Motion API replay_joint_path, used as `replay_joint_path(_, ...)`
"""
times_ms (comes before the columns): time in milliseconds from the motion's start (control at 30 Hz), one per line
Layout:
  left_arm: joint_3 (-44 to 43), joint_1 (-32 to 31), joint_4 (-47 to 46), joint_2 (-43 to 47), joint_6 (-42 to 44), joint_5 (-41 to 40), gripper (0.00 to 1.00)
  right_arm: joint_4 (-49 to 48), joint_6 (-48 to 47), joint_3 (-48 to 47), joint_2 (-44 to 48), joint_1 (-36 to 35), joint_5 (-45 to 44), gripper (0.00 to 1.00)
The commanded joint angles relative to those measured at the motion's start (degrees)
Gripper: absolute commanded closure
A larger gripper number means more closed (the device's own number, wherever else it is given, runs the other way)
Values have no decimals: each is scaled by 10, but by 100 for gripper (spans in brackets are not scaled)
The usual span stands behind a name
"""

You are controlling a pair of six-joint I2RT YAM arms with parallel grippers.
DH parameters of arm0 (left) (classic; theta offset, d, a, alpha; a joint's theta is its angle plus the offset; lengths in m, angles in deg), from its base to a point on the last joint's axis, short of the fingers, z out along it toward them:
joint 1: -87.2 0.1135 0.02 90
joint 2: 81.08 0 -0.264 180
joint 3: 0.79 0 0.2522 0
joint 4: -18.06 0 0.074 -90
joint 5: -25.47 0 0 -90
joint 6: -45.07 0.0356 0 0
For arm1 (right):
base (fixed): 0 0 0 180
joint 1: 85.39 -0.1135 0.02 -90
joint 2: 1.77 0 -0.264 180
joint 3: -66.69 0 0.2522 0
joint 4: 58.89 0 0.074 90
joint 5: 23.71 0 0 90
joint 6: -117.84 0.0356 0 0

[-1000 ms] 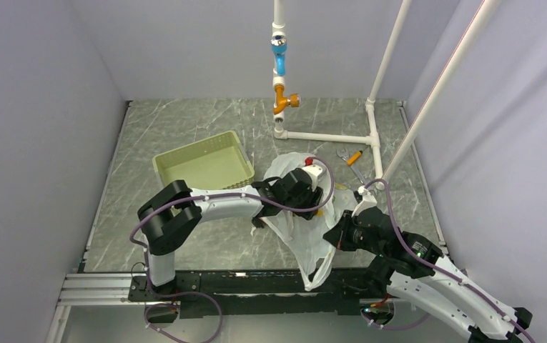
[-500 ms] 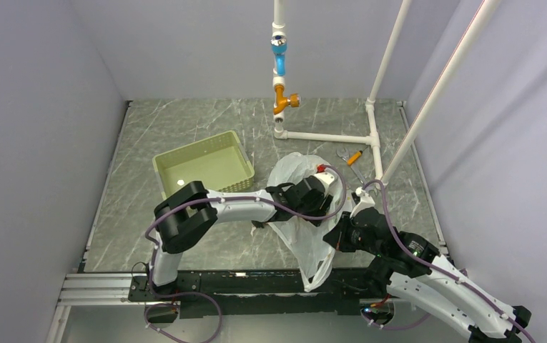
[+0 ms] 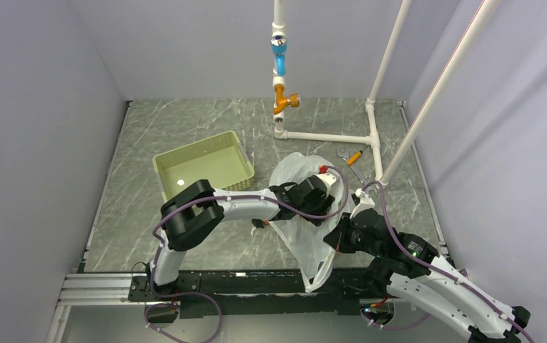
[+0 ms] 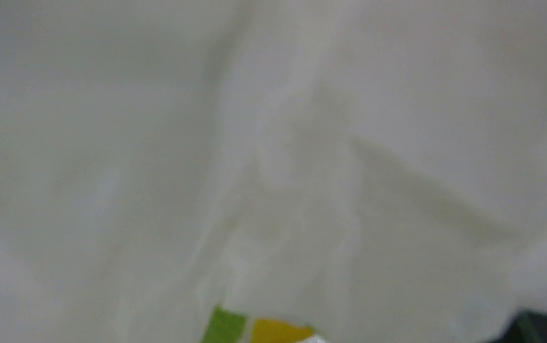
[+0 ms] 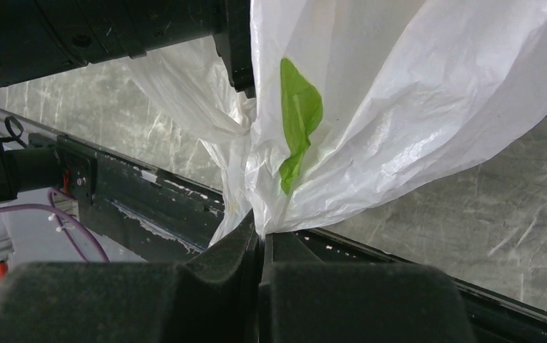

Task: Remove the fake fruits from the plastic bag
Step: Take out the fake fruit from the plastic bag.

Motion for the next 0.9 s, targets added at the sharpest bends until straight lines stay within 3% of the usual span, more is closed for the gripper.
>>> replay_joint_path(0, 8, 8, 80, -4, 12, 6, 47, -13, 3, -2, 7, -1, -6, 98)
replay_joint_path(167, 31, 11, 90, 72, 5, 37, 67, -18, -2, -7, -2, -1, -21, 98)
replay_joint_path(300, 55, 13, 89, 130, -10, 50, 76, -27, -2, -7, -6, -1, -24, 98)
replay_joint_path(633, 82, 13, 98, 223, -38, 86, 83, -36, 1, -6, -2, -2, -32, 98)
replay_joint_path(867, 102, 13, 81, 284, -48, 175, 86, -41, -7, -15, -15, -1, -41, 97)
